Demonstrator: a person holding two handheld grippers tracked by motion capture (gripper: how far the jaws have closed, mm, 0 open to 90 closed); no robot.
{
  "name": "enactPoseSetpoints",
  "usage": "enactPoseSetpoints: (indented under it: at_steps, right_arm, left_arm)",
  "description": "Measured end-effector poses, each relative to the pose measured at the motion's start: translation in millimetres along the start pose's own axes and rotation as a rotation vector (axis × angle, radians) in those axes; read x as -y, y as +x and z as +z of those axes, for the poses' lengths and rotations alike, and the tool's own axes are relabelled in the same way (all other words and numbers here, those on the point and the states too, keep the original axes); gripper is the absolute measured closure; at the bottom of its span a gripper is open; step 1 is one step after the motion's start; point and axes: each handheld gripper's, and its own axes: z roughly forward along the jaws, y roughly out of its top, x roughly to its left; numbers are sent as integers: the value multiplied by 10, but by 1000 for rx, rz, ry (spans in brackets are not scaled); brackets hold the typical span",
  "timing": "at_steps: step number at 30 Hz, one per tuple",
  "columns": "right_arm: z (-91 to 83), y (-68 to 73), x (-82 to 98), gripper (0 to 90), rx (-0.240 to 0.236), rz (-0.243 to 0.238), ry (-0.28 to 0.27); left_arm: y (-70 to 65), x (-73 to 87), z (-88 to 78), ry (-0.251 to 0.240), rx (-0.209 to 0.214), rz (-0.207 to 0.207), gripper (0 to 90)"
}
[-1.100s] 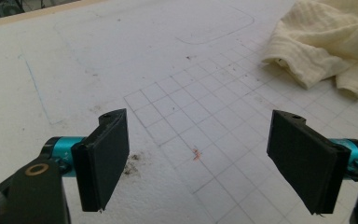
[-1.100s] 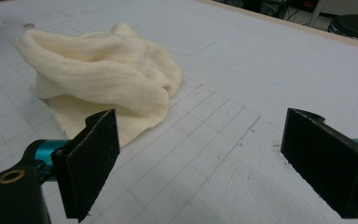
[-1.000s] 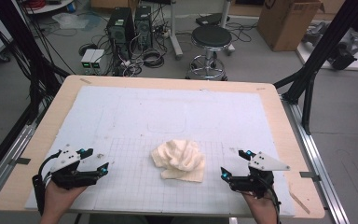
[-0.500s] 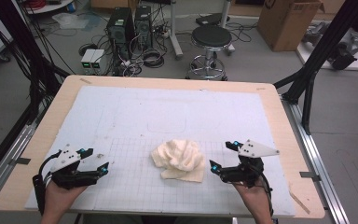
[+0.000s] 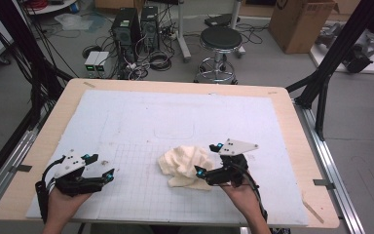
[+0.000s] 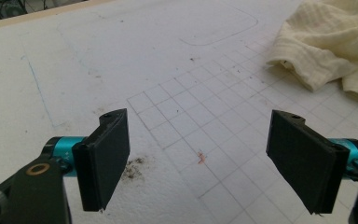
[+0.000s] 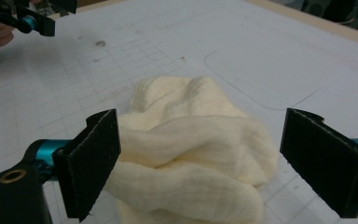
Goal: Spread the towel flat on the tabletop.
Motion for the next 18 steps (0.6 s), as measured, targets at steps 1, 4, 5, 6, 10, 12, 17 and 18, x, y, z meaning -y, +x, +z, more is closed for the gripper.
enactPoseSetpoints:
  at_steps: [1,4,5,6,10,12,17,18]
  right_arm:
    - [87,3,11,159,-11,1,32]
    - [172,-1,22,163,-23,6,44]
    - [249,-9,38,198,-43,19,61]
    - [249,-9,38,198,-43,19,61]
    - [435,-5,177,294,-33,23,141]
    - [468,10,195,309,-31,13,166]
    - [513,22,206,392,-20,-5,180]
    - [519,12,212,417,-26,2,185]
  left_arm:
    - [0,2,2,-2,-2,-4,221]
    - [9,3,-2,1,-1,-3,221]
    - [9,1,-2,3,0,-1,222]
    - [3,1,0,-1,-2,-4,222]
    - [-7,-4,-8,2,0,13,223]
    - [-8,-2,-7,4,3,13,224]
    - [4,6,-14,3,-5,7,226]
    - [7,6,-16,5,-6,6,226]
